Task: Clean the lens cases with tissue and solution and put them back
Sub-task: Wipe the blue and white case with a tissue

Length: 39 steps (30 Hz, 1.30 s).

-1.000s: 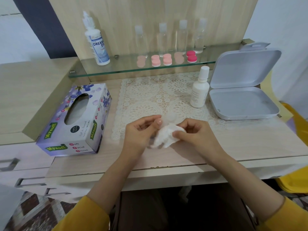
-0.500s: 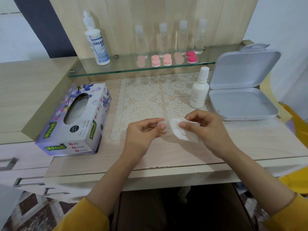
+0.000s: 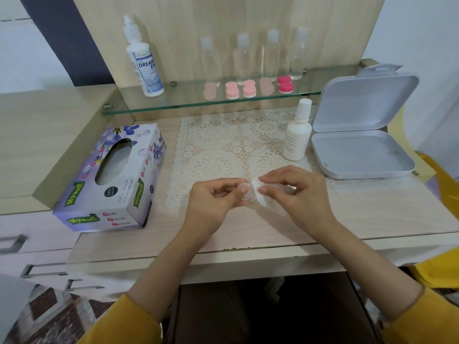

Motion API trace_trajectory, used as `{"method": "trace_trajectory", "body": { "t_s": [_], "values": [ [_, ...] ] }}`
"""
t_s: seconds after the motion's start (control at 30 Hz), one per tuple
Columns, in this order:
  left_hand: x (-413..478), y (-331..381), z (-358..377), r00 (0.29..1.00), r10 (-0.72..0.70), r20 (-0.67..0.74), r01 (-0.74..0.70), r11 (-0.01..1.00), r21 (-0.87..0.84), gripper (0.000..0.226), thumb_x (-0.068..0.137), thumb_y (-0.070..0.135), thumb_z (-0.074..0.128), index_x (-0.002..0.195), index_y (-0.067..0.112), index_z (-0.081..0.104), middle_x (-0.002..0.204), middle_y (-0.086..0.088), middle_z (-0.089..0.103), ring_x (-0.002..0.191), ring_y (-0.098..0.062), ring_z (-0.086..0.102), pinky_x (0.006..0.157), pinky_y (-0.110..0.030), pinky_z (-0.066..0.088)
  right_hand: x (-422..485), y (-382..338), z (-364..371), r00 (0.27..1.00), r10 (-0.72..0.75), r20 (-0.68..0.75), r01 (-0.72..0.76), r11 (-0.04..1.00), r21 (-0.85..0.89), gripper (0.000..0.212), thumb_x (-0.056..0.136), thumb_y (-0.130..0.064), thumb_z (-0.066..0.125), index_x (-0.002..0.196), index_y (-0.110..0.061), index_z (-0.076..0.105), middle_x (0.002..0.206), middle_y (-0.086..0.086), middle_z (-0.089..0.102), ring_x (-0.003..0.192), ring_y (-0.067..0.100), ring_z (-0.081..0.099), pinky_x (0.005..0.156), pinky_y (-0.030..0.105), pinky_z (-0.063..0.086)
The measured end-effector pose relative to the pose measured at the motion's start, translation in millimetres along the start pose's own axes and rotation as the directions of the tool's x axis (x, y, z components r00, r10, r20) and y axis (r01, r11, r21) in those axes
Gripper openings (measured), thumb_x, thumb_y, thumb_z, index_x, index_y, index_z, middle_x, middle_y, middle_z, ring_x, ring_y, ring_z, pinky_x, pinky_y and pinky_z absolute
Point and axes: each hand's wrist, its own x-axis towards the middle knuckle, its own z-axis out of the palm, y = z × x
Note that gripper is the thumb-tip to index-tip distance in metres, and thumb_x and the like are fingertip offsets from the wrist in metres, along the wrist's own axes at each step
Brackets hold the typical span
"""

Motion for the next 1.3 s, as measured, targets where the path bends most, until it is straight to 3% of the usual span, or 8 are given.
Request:
{"method": "trace_trajectory", "body": {
  "t_s": [0.1,0.2,0.33,0.53,0.87,1.07,1.23,1.3],
  "values": [
    [0.2,0.1,-1.5,1.0,-0.003,0.024,0.002,1.0,0.019,0.011,0.077,0.002,0.066,0.086,0.007,0.07,0.077,-0.005,0.072,0.073,-0.014,0.069,0.065,-0.019,0.053,4.2,-2.5,-5.2,0.969,0.226,0.1,-0.234,0.969,0.081,0.026,0.067,-0.009,0.079,0.08,-0.03,0.069,0.081,-0.011,0.068,0.072,0.002,0.062,0.07,0.012,0.048],
    [-0.3,-1.0,-2.6,0.999,-0.006,0.031,0.005,0.999,0.041,0.011,0.077,0.003,0.067,0.088,0.005,0.07,0.083,-0.011,0.071,0.074,-0.016,0.069,0.066,-0.019,0.054,6.5,-2.9,-7.1,0.94,0.292,0.175,-0.317,0.94,0.129,0.021,0.065,-0.008,0.079,0.073,-0.025,0.07,0.079,0.003,0.071,0.071,0.013,0.065,0.069,0.024,0.051],
    [0.5,-0.1,-0.6,0.999,0.001,0.033,-0.003,0.999,0.05,0.012,0.077,0.003,0.067,0.088,0.008,0.07,0.08,-0.01,0.07,0.071,-0.013,0.069,0.065,-0.018,0.053,7.1,-3.7,-4.9,0.939,0.321,0.122,-0.337,0.93,0.148,0.011,0.063,-0.013,0.081,0.063,-0.015,0.069,0.072,0.016,0.069,0.062,0.025,0.058,0.062,0.033,0.046],
    [3.4,1.6,-2.0,1.0,-0.013,0.024,0.013,1.0,0.026,0.013,0.077,0.0,0.066,0.085,0.009,0.07,0.074,-0.007,0.069,0.066,-0.01,0.068,0.063,-0.017,0.053,8.1,-3.1,-11.4,0.922,0.314,0.227,-0.368,0.895,0.253,0.011,0.069,0.0,0.074,0.07,-0.011,0.07,0.066,0.004,0.069,0.065,0.02,0.063,0.07,0.038,0.051],
    [1.7,-2.2,-2.8,0.999,-0.012,0.034,0.009,0.995,0.1,0.014,0.077,0.005,0.068,0.091,0.006,0.07,0.088,-0.008,0.071,0.074,-0.016,0.069,0.07,-0.023,0.056,6.2,-1.6,-3.5,0.936,0.33,0.12,-0.344,0.931,0.124,0.023,0.059,-0.019,0.082,0.059,-0.006,0.064,0.062,0.017,0.064,0.056,0.022,0.051,0.055,0.031,0.039],
    [2.9,-3.4,-5.1,0.999,-0.01,0.034,0.006,0.994,0.106,0.011,0.078,0.005,0.067,0.086,0.01,0.071,0.086,-0.005,0.071,0.075,-0.015,0.069,0.07,-0.024,0.056,5.6,-2.3,-9.4,0.919,0.317,0.235,-0.36,0.917,0.171,0.014,0.066,-0.003,0.078,0.065,-0.011,0.066,0.071,0.017,0.068,0.063,0.023,0.062,0.065,0.035,0.048],
    [-0.3,-5.6,-1.3,0.999,-0.012,0.047,0.008,0.996,0.085,0.013,0.076,0.009,0.069,0.089,0.008,0.071,0.081,-0.013,0.071,0.073,-0.02,0.069,0.071,-0.024,0.056,1.6,-1.2,-2.4,0.941,0.314,0.128,-0.33,0.936,0.125,0.024,0.052,-0.022,0.087,0.056,-0.021,0.063,0.066,0.01,0.068,0.061,0.035,0.058,0.058,0.037,0.046],
    [-1.5,-5.9,0.5,0.998,-0.007,0.057,0.002,0.996,0.086,0.017,0.073,0.012,0.07,0.089,0.006,0.071,0.081,-0.014,0.071,0.073,-0.019,0.069,0.07,-0.024,0.056,1.4,-0.8,-1.1,0.943,0.321,0.086,-0.33,0.935,0.128,0.031,0.048,-0.037,0.084,0.053,-0.018,0.061,0.06,0.01,0.065,0.052,0.025,0.05,0.052,0.031,0.04]
  ]
}}
